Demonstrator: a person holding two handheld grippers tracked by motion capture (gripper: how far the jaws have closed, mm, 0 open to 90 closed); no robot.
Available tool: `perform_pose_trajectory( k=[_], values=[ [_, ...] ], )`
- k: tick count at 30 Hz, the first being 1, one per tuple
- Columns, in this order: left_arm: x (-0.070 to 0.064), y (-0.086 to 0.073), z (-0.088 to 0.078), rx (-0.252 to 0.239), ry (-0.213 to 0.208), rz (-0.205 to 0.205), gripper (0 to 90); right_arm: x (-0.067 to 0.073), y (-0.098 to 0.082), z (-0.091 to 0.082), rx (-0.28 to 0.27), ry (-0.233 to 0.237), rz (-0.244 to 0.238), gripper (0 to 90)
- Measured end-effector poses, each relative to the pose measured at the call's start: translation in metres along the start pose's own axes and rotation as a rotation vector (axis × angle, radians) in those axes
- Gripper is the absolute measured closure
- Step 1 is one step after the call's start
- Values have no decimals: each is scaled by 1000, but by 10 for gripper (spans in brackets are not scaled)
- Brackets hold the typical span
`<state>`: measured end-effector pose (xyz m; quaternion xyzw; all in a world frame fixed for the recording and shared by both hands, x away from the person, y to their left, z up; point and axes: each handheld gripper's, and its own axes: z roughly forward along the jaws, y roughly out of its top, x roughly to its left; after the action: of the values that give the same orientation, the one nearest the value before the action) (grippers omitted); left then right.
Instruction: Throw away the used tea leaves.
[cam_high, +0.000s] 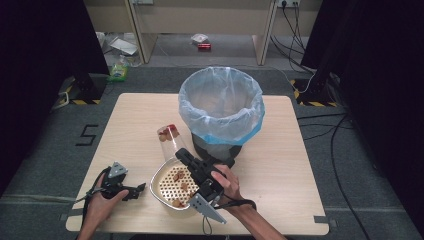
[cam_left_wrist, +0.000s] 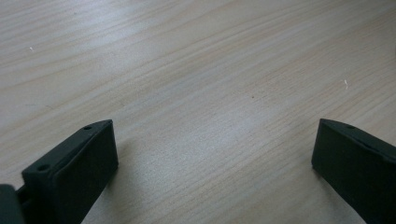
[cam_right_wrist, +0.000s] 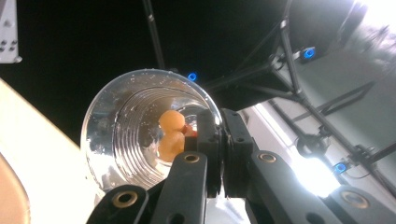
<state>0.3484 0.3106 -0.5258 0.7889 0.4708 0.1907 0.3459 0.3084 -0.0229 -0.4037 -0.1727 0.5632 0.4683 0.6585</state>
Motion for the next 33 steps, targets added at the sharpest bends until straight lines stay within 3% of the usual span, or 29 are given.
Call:
perform_pose_trajectory(
  k=[1, 2, 3, 4, 5, 14, 16, 18, 20, 21, 23, 25, 33],
  values=[
    [0, 0, 0, 1, 0, 0, 0, 1, 0, 1, 4, 8, -31, 883],
    [0, 0, 0, 0, 0, 0, 0, 3, 0, 0, 9, 10, -18, 882],
    [0, 0, 0, 0, 0, 0, 0, 2, 2, 0, -6, 14, -48, 883],
    [0, 0, 0, 1, 1, 0, 0, 2, 2, 0, -6, 14, -48, 883],
    [0, 0, 0, 0, 0, 0, 0, 3, -3, 2, 40, 34, -37, 882],
    [0, 0, 0, -1, 5, 3, 0, 2, -3, 0, 37, 36, -48, 882],
    [0, 0, 0, -1, 4, 2, 0, 0, 0, -4, 27, 10, -30, 883],
    [0, 0, 0, 0, 3, 0, 0, 3, 0, -5, 24, 20, -86, 882],
    [0, 0, 0, 0, 3, 0, 0, 0, 4, -6, 2, -18, -79, 883],
    [0, 0, 0, 0, 3, 0, 0, 2, 2, 0, 14, -6, -106, 883],
    [0, 0, 0, 0, 4, -1, 0, 4, 0, 1, 17, 1, -107, 882],
    [0, 0, 0, 0, 4, -1, 0, 2, 3, 2, -3, -26, -114, 883],
    [0, 0, 0, 1, 4, -1, 0, 13, -1, 5, 22, 20, -118, 882]
  ],
)
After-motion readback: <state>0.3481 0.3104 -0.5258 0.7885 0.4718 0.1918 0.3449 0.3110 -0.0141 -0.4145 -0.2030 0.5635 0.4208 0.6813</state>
